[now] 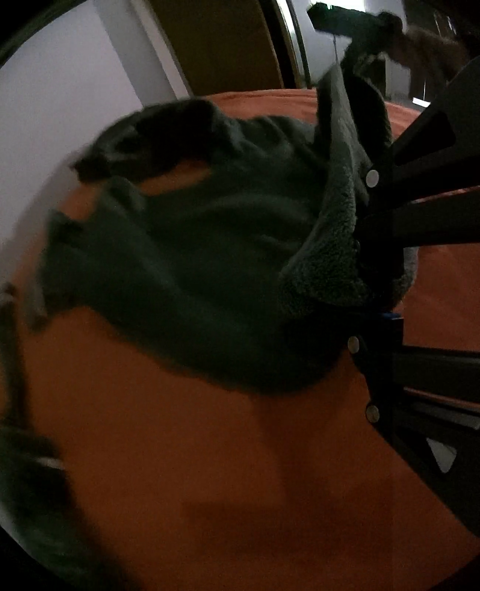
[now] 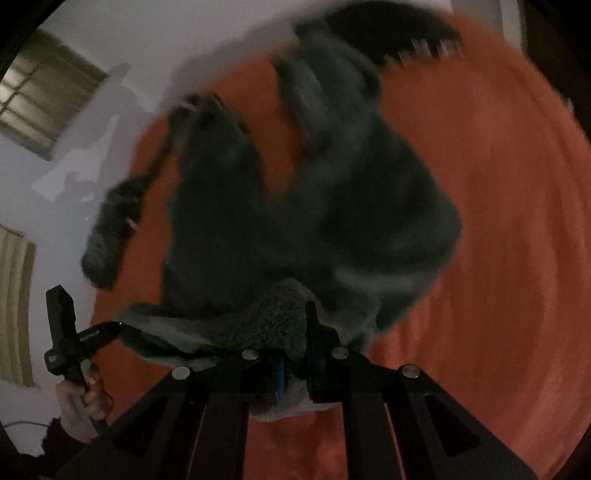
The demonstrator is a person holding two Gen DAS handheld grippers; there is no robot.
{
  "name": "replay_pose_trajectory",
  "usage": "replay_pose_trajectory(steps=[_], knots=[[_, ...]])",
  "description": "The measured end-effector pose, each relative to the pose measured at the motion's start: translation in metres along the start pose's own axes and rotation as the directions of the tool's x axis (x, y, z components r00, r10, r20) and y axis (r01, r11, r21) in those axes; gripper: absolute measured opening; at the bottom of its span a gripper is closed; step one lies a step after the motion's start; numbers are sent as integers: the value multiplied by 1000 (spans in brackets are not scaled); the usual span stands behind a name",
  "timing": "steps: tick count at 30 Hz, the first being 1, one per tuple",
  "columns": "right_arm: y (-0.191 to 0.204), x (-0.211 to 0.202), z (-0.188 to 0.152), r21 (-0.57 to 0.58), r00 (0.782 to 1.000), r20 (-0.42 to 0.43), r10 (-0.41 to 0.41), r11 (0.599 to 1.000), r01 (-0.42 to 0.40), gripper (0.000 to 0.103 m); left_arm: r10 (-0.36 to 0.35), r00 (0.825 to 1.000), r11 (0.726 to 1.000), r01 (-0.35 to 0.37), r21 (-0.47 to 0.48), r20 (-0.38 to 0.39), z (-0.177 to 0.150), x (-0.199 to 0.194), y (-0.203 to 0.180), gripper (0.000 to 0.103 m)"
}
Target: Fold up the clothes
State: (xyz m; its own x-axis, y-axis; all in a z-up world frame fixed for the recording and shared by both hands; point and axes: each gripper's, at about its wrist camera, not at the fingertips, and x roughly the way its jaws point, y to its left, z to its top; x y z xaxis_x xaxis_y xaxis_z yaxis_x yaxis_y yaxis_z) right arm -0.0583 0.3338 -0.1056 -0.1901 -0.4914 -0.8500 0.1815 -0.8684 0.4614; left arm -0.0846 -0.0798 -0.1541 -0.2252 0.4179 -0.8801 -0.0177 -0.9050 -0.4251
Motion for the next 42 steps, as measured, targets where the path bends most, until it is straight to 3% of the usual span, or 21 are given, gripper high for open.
replay_pose_trajectory(steps=[2,6,12,18,24,29,32,35,37,38,42], knots=[[-10,11,-11,3,1000,-25,-9,1000,9,7,9,1000,1000,-9,18,-16,-17,7,0,12],[0,10,-16,-96,996,-50,-68,993,63,7,53,998,992,-50,114,-16,-29,5,-15,13],[4,-3,-29,-266,969,-168,-182,955,133,7,95,995,973,-87,215,-28,-37,7,-28,13],[18,-16,-66,-344,938,-248,-244,927,150,7,93,996,965,-93,246,12,-59,-40,-33,13],[62,-53,-125,-340,947,-253,-200,934,106,8,78,990,965,-106,238,121,-76,-125,-4,12],[142,-61,-176,-334,969,-191,-156,939,85,8,138,960,978,-171,118,245,-69,-196,40,11],[199,-35,-202,-393,981,-148,-126,918,59,8,181,936,980,-197,22,302,-45,-226,77,11],[241,3,-217,-392,991,-129,-37,920,-16,12,253,908,967,-250,-54,333,-12,-234,117,11],[255,31,-218,-361,991,-129,37,929,-81,21,299,898,954,-283,-96,322,8,-223,143,11],[260,45,-218,-348,990,-127,67,931,-108,30,322,894,947,-300,-117,313,18,-216,156,11],[254,92,-210,-300,984,-115,139,939,-167,33,373,892,924,-332,-188,255,43,-177,205,11]])
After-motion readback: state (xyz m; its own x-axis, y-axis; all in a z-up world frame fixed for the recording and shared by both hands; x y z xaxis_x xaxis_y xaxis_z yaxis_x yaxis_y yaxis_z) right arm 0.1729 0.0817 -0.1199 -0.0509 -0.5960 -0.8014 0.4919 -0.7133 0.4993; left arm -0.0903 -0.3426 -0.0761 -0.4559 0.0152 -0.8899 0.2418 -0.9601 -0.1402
